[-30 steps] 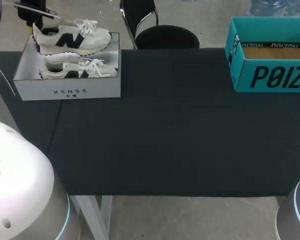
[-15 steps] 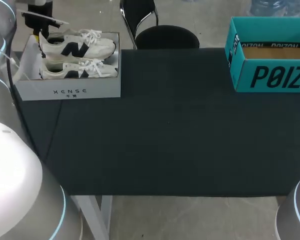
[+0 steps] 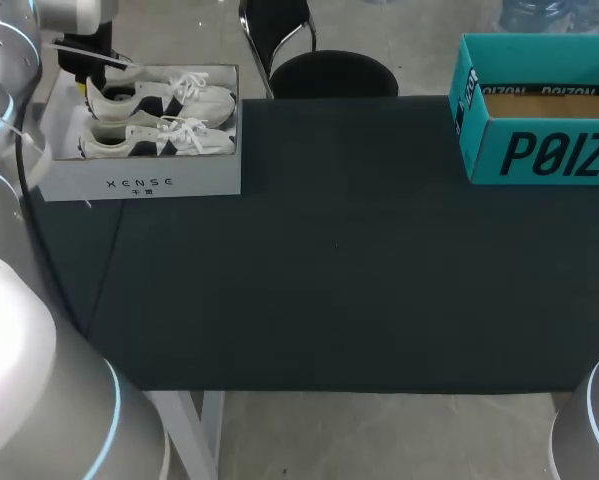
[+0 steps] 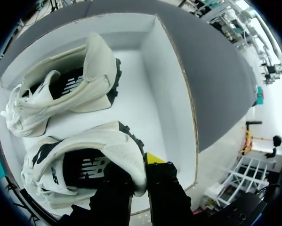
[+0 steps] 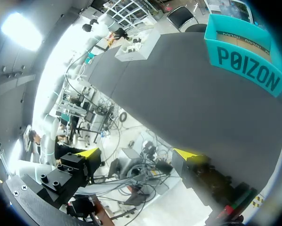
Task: Take the shoe out of the shoebox, open the shoe tongue, remove and reinsert the insole, then place the shoe into the shoebox
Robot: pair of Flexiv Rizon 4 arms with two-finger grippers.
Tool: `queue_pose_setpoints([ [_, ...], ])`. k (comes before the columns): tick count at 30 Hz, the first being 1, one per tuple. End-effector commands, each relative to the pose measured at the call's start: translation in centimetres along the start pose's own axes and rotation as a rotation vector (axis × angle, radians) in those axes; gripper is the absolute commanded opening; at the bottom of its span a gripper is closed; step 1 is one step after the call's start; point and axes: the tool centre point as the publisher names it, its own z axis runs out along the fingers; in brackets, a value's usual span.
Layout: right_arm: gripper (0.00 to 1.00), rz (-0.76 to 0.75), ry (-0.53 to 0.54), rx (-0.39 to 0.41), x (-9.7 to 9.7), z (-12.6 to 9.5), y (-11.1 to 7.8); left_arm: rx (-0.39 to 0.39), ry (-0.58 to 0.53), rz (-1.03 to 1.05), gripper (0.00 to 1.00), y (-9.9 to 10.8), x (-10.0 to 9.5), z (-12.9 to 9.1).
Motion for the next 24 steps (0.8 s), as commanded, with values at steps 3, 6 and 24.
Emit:
queue_pose_setpoints([
  [3,1.0,0.0,-0.002,0.001,0.0,0.1,0.0,-0.036,0.008,0.0,0.0,-0.5,-0.6,1.1],
  [6,1.0,0.0,-0.002,0.001,0.0,0.1,0.0,-0.056,0.004,-0.006,0.0,-0.5,-0.6,1.2],
  [24,1.0,0.0,-0.002,0.001,0.0,0.1,0.0,-0.14,-0.11,-0.095,1.0,-1.2,0.7,-5.1],
])
